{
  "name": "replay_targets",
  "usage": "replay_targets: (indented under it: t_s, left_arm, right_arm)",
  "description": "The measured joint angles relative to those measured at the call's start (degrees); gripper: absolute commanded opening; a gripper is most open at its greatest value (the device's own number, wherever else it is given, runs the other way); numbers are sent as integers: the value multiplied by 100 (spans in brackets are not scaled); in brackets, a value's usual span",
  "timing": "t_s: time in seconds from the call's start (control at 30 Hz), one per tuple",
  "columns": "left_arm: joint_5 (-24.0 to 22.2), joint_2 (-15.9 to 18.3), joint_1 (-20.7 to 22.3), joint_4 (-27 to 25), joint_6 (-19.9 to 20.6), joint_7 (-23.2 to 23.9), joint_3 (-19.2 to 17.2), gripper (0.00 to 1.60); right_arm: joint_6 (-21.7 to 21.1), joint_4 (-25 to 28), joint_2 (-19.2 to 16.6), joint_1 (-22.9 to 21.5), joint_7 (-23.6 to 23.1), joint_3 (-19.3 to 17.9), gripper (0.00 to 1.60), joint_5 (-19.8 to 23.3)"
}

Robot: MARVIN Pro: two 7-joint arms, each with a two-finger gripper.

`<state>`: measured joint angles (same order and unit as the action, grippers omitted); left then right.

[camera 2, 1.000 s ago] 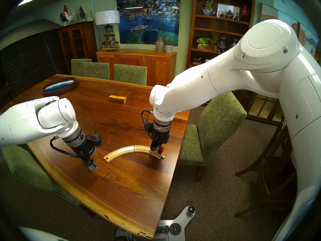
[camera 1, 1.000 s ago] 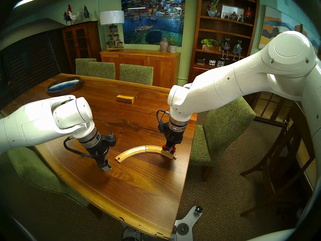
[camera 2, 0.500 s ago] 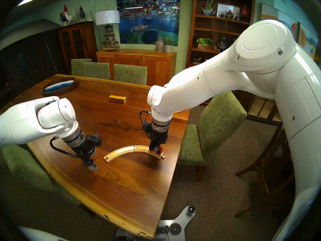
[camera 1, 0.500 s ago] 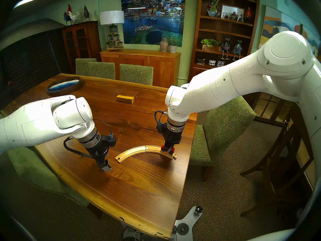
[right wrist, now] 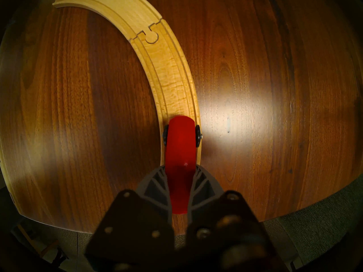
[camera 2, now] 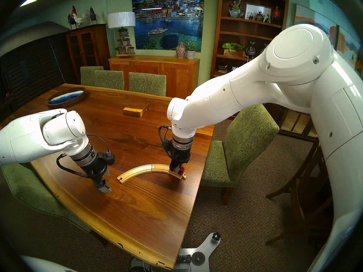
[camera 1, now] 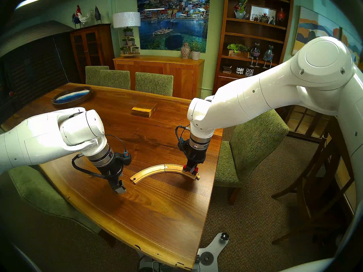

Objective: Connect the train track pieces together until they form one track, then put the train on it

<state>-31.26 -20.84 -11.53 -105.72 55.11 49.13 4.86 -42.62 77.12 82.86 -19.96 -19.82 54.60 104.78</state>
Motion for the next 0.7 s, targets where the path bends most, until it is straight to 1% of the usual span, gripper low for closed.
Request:
replay_targets:
  t_s: [0.7]
  left_arm:
    - [0,0,0,0,0,0,0,160]
  right_arm:
    - [56,-8,-23,65,70,-8,0,20]
